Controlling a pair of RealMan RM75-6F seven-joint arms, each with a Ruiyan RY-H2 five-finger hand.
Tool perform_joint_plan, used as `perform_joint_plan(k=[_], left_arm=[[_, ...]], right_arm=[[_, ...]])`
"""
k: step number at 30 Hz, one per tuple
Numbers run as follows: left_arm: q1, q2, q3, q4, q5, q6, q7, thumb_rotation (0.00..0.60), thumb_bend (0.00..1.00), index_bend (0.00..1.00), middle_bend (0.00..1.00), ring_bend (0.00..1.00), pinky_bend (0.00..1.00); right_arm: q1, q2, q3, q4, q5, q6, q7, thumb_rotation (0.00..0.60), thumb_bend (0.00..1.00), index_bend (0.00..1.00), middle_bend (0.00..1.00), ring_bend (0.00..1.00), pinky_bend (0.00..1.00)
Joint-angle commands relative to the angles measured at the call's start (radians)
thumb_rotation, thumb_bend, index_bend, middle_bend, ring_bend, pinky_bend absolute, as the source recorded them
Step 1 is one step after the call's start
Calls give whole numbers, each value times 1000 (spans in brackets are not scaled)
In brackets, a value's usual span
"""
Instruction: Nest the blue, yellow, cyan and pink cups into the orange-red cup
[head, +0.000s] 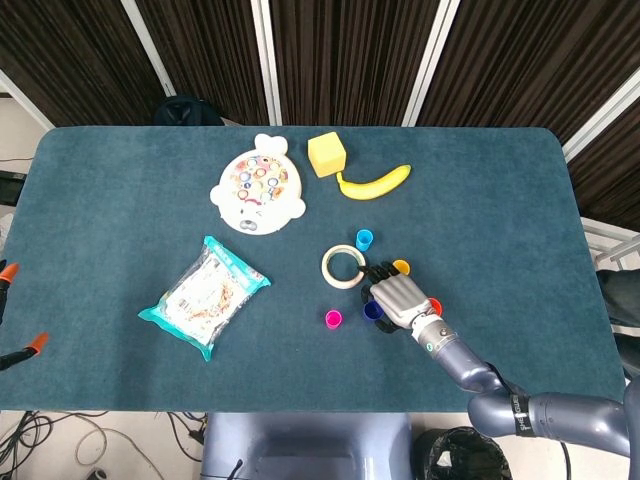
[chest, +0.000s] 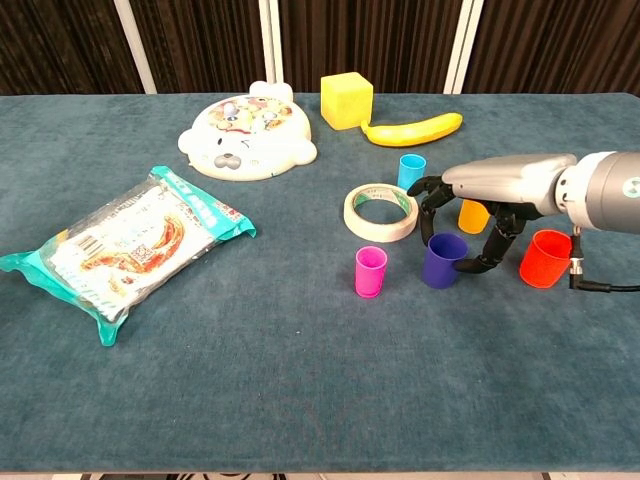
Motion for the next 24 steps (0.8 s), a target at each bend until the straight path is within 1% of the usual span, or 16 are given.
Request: perform_joint_plan(k=[1, 9, 17, 24], left_arm=[[0, 0, -1, 0, -1, 1, -2, 600, 127, 49, 19, 0, 0], [2, 1, -3, 0, -2, 5, -7, 600, 127, 51, 19, 0, 0], [3, 1, 0, -2, 2, 5, -5, 600, 127, 52, 19, 0, 0], [4, 1, 1, -5, 5, 8, -3, 600, 128, 52, 19, 0, 0]], right_arm=[[-1, 2, 2, -3, -1, 4, 1, 600, 413, 442, 28, 58, 35], [-2, 38, 17, -45, -4, 19, 9, 600, 413, 459, 28, 58, 34], [-3, 157, 48, -141, 6, 46, 10, 600, 413, 464, 28, 59, 36], [-13, 261, 58, -192, 34, 50, 20, 600, 412, 464, 28, 59, 35]])
